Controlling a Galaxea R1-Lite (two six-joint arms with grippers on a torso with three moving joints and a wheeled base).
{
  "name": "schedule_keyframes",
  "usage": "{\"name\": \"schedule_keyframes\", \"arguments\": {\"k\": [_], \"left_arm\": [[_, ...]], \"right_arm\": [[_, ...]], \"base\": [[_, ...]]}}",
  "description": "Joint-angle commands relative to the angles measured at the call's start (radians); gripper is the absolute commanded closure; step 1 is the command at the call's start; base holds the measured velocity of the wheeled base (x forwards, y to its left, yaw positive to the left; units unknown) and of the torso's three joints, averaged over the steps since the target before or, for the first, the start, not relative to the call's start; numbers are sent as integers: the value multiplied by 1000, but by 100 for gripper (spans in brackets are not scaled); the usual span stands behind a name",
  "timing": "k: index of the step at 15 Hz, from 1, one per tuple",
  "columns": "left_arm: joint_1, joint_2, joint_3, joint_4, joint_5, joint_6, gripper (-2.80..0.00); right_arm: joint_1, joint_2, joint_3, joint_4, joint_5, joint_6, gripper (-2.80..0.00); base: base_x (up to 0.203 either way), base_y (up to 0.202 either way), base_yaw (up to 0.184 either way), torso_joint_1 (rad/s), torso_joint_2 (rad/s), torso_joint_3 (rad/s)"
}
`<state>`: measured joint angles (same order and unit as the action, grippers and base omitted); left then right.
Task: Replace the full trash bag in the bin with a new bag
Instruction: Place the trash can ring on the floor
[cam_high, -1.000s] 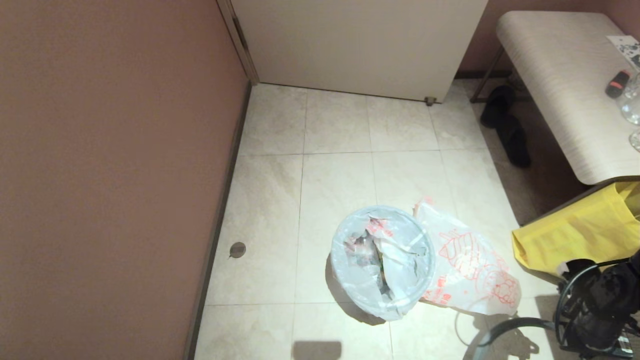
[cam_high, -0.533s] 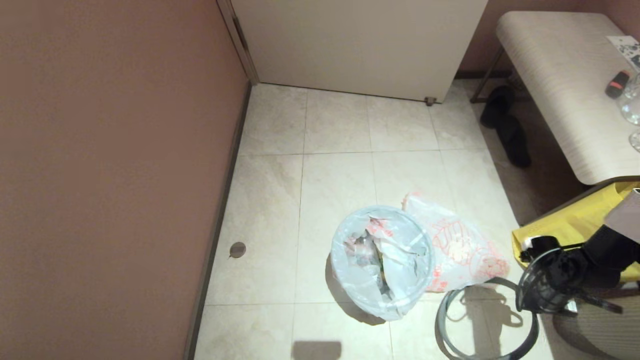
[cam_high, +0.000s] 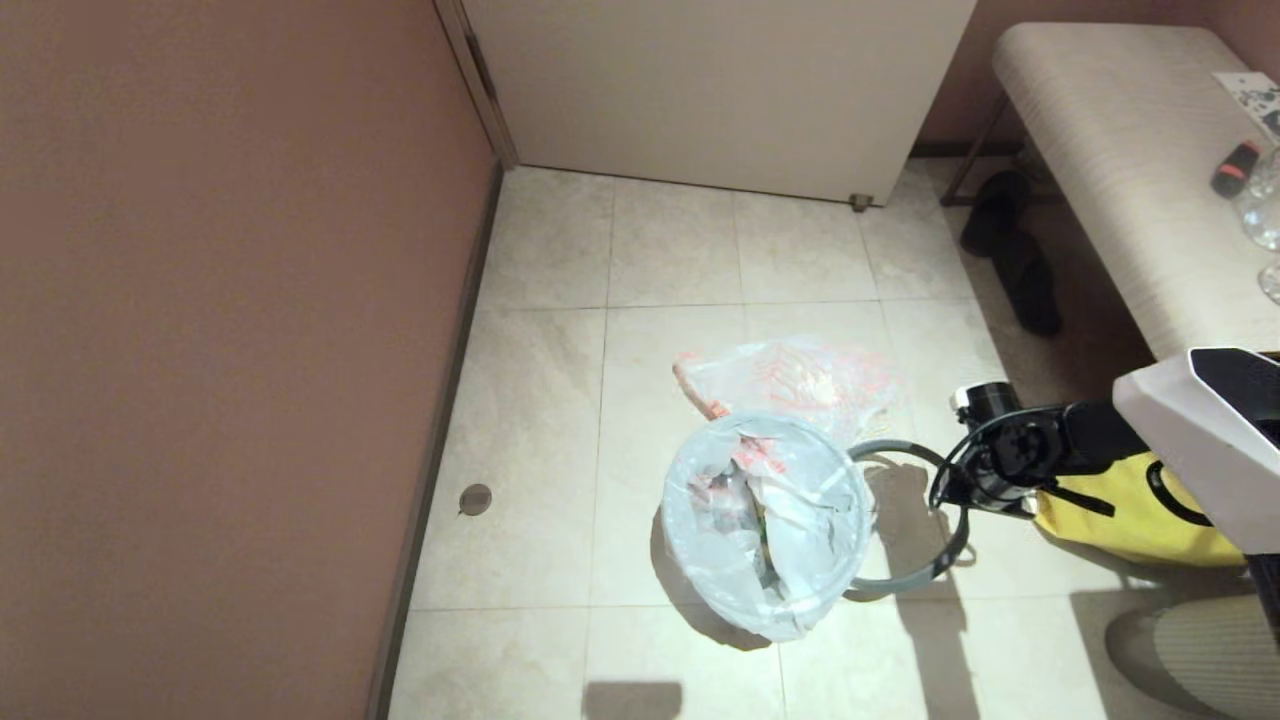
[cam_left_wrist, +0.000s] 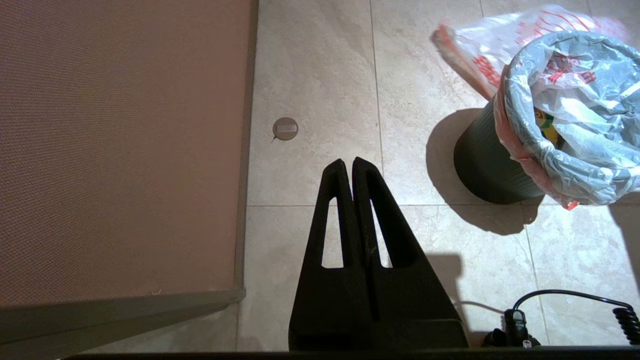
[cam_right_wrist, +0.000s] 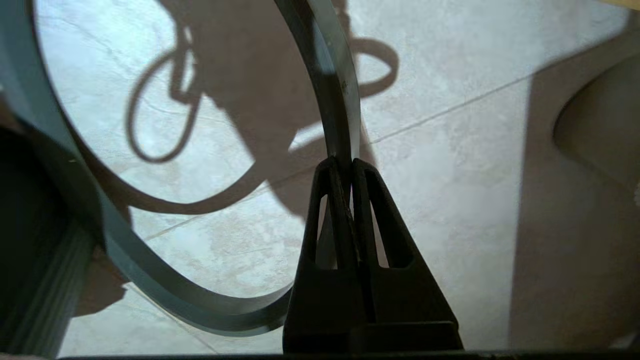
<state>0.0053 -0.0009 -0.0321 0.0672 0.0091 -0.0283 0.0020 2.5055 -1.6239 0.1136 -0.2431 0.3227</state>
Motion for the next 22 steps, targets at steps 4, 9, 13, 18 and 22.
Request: {"name": "schedule_keyframes", "arguments": {"k": [4, 9, 13, 18, 22], "left_arm": [[1, 1, 0, 0, 0, -1, 0], [1, 1, 0, 0, 0, -1, 0], [1, 1, 0, 0, 1, -1, 0], [1, 1, 0, 0, 0, -1, 0], [1, 1, 0, 0, 1, -1, 0]], "right_arm": [[-59, 140, -26, 21, -67, -13, 0], [-68, 164, -16, 6, -74, -28, 0], [-68, 87, 82, -5, -74, -26, -280], [-41, -152, 273, -5, -56, -17, -280], [114, -338, 425, -1, -65, 13, 0]], "base": [[0, 0, 0, 0, 0, 0], [0, 0, 0, 0, 0, 0], [0, 0, 0, 0, 0, 0], [0, 0, 0, 0, 0, 0], [0, 0, 0, 0, 0, 0]]}}
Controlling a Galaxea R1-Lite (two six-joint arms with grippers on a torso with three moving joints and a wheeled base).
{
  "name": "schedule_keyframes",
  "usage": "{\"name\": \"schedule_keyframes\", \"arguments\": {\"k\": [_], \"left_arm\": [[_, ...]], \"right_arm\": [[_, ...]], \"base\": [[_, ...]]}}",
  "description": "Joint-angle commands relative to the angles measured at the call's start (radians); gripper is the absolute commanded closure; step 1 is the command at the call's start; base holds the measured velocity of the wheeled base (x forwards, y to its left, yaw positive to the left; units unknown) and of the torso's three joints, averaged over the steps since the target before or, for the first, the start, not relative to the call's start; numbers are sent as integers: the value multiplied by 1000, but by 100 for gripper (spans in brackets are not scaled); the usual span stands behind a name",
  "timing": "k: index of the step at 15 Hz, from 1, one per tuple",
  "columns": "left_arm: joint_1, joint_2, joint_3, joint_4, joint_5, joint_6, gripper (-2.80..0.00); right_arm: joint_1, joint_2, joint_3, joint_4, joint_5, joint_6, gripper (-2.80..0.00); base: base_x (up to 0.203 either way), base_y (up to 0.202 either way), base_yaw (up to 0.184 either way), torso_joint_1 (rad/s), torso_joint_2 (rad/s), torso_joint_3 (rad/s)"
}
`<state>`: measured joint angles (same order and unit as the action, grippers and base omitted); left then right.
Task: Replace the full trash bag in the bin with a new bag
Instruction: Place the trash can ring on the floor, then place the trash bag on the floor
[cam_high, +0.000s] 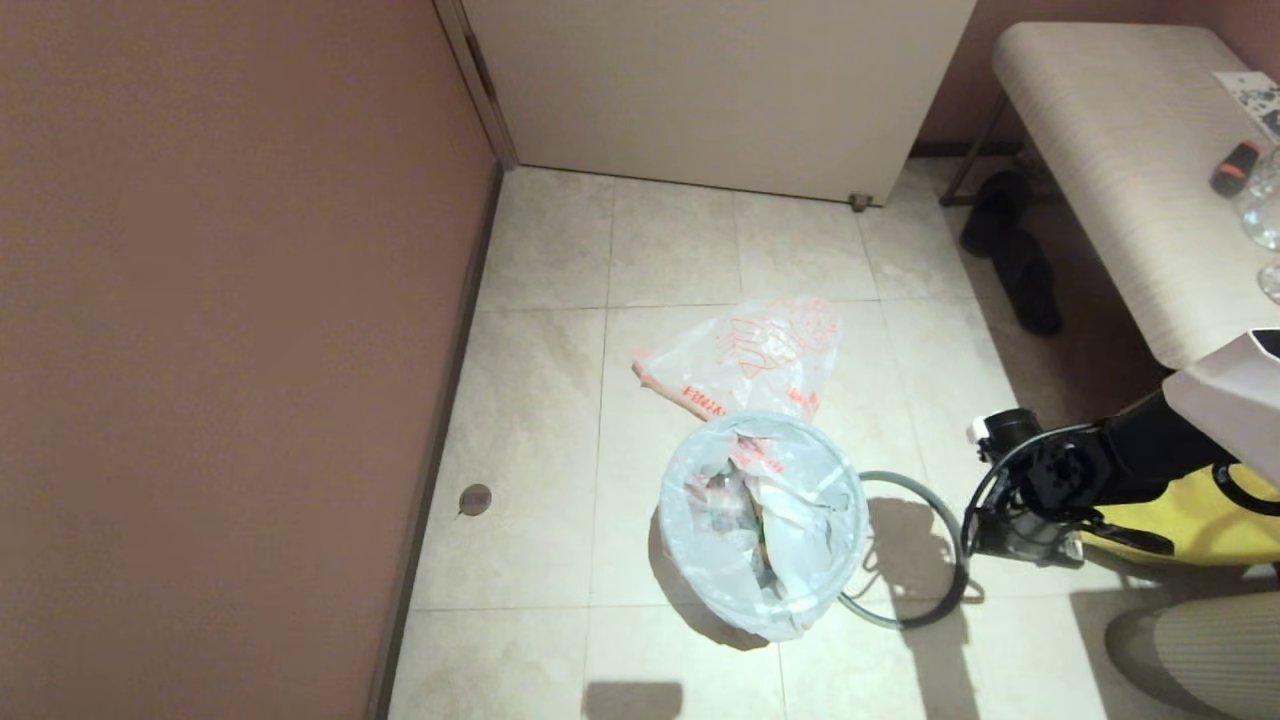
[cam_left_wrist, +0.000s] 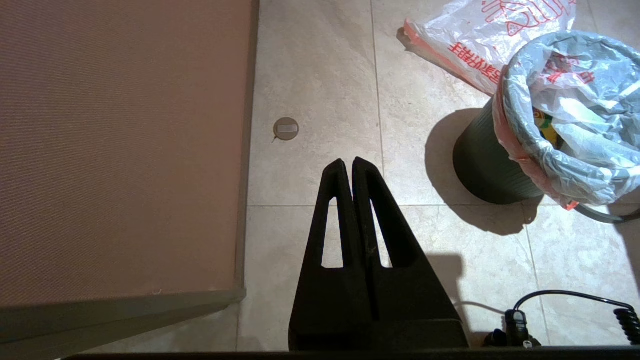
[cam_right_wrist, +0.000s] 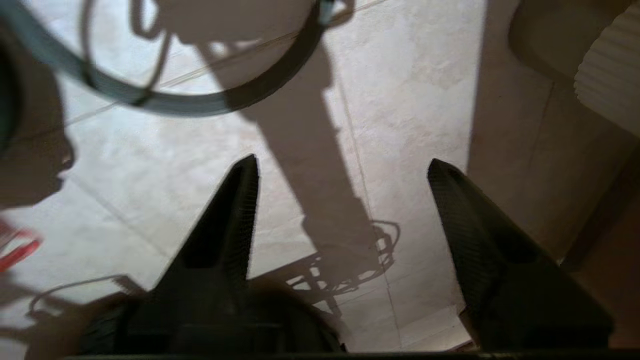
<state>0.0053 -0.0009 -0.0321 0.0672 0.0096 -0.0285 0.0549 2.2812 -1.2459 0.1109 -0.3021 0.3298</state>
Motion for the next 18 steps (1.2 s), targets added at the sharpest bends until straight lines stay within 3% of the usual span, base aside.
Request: {"name": "schedule_keyframes", "arguments": {"k": [1, 5, 9, 15, 18], "left_arm": [[1, 1, 0, 0, 0, -1, 0], [1, 1, 0, 0, 0, -1, 0], [1, 1, 0, 0, 0, -1, 0], [1, 1, 0, 0, 0, -1, 0], [1, 1, 0, 0, 1, -1, 0]], "right_arm": [[98, -143, 65, 4, -17, 12, 0], [227, -230, 86, 70, -69, 53, 0], [265, -256, 116, 87, -64, 145, 0], [215, -262, 157, 53, 57, 138, 0], [178, -203, 167, -109, 172, 91, 0]], "base": [[0, 0, 0, 0, 0, 0], [0, 0, 0, 0, 0, 0], [0, 0, 0, 0, 0, 0], [0, 0, 0, 0, 0, 0], [0, 0, 0, 0, 0, 0]]}}
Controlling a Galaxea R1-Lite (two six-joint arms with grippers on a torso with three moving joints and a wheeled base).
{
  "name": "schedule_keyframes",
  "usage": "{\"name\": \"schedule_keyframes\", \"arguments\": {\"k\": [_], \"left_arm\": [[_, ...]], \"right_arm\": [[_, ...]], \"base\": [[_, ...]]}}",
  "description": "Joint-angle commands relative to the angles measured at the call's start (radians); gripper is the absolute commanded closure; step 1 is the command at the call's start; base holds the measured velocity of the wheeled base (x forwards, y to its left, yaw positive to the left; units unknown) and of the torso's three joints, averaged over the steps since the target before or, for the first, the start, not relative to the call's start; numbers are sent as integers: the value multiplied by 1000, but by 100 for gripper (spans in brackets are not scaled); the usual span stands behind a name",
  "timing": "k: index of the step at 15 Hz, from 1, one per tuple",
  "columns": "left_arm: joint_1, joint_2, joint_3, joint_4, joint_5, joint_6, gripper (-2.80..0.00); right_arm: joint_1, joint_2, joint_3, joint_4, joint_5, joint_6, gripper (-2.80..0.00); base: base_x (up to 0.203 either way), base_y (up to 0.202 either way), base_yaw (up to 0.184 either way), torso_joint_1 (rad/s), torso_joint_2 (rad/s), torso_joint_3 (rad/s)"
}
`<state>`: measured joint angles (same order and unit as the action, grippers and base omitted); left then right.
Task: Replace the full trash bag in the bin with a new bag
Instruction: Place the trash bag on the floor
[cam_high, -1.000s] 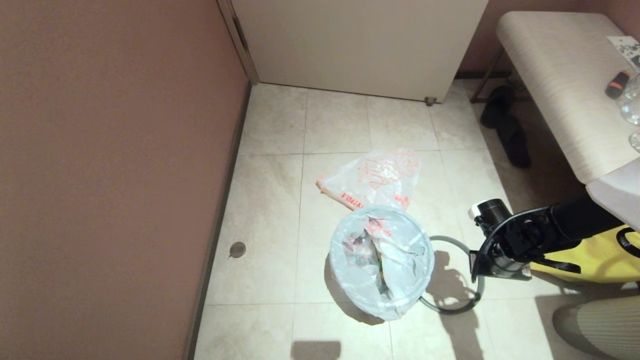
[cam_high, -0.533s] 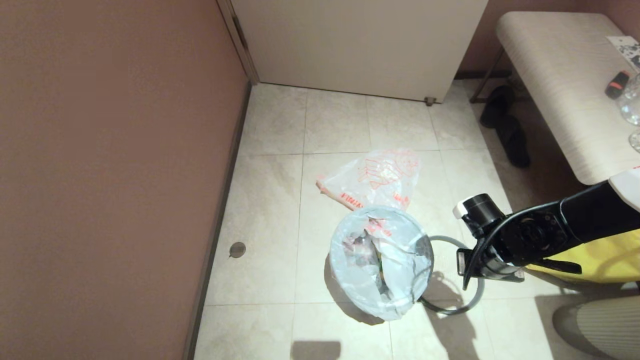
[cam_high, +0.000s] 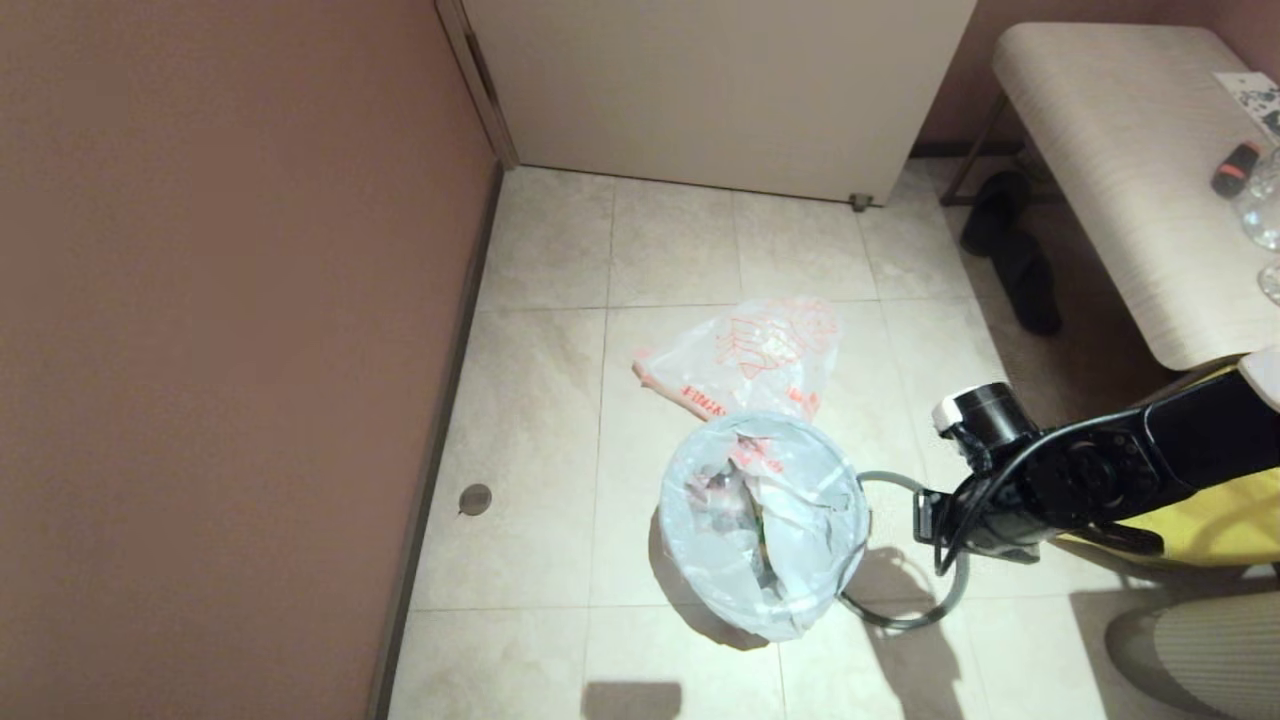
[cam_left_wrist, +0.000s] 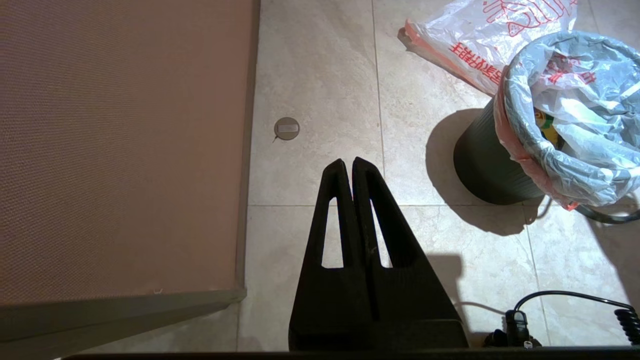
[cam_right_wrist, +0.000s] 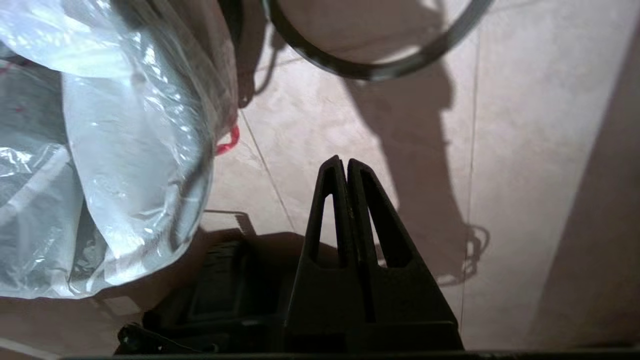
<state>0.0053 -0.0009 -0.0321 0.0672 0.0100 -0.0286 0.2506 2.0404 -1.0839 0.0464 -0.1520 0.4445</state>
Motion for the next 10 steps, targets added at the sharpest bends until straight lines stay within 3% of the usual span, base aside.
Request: {"name": "schedule_keyframes", "arguments": {"k": [1, 5, 8, 10], "left_arm": [[1, 1, 0, 0, -1, -1, 0], [1, 1, 0, 0, 0, -1, 0], [1, 1, 0, 0, -1, -1, 0], [1, 1, 0, 0, -1, -1, 0]], "right_arm": [[-34, 65, 3, -86, 34, -66, 0], [-78, 176, -5, -258, 116, -159, 0], [-128, 258, 5, -348, 278, -178, 0], [-132, 269, 7, -336, 292, -253, 0]], "base": [[0, 0, 0, 0, 0, 0], [0, 0, 0, 0, 0, 0], [0, 0, 0, 0, 0, 0], [0, 0, 0, 0, 0, 0]]}}
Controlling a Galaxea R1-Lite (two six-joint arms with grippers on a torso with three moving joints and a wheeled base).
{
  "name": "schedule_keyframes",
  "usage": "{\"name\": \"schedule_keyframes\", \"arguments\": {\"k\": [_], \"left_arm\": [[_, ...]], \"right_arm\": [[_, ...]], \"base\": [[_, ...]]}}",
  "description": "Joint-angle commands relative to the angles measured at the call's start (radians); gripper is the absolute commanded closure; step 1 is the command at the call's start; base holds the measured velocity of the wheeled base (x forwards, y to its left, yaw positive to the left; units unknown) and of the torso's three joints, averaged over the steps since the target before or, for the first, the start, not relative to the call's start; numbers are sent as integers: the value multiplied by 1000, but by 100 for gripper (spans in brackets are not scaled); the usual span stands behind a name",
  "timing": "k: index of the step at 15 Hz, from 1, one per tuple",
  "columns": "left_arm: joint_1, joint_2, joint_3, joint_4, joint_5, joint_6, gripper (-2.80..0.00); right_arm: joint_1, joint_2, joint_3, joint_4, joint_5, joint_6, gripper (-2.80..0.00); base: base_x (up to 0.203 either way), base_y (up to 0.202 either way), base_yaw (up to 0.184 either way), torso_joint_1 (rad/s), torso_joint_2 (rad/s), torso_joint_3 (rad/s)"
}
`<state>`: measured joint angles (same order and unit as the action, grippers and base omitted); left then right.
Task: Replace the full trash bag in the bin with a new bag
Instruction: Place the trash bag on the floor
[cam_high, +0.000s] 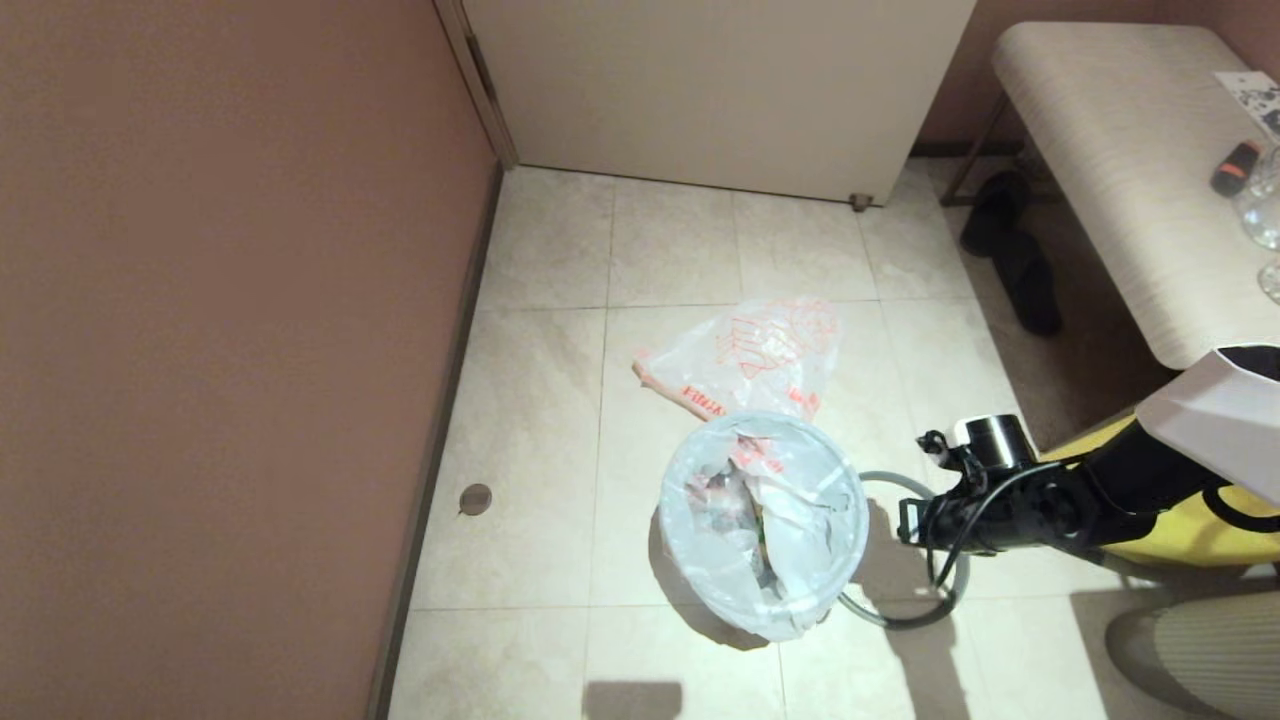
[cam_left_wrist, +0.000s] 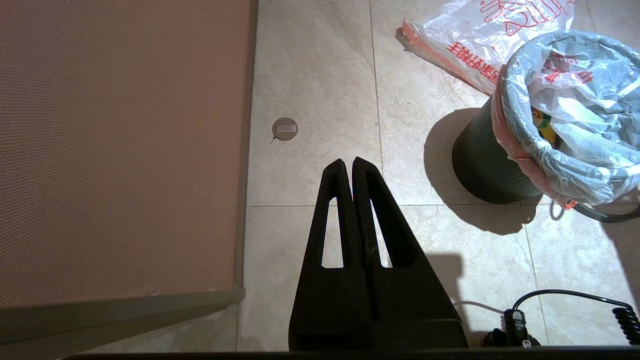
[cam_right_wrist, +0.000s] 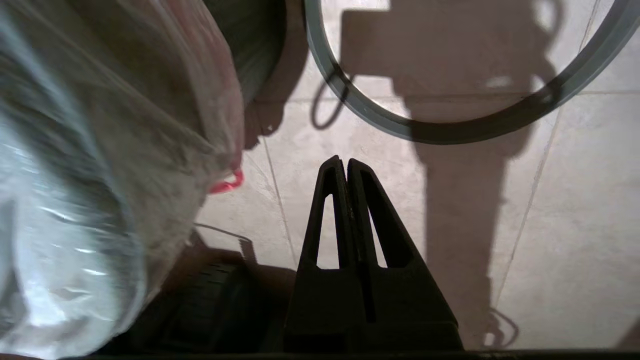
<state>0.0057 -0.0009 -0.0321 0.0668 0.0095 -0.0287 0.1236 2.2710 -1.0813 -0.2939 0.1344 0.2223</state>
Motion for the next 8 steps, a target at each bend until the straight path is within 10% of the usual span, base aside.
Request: {"name": "schedule_keyframes", "arguments": {"k": [1, 8], "left_arm": [[0, 1, 0, 1, 1, 0, 0], [0, 1, 0, 1, 0, 0, 0]], "right_arm": [[-4, 70, 2, 22, 5, -41, 0], [99, 79, -18, 113, -15, -96, 0]], "base": [[0, 0, 0, 0, 0, 0], [0, 0, 0, 0, 0, 0]]}}
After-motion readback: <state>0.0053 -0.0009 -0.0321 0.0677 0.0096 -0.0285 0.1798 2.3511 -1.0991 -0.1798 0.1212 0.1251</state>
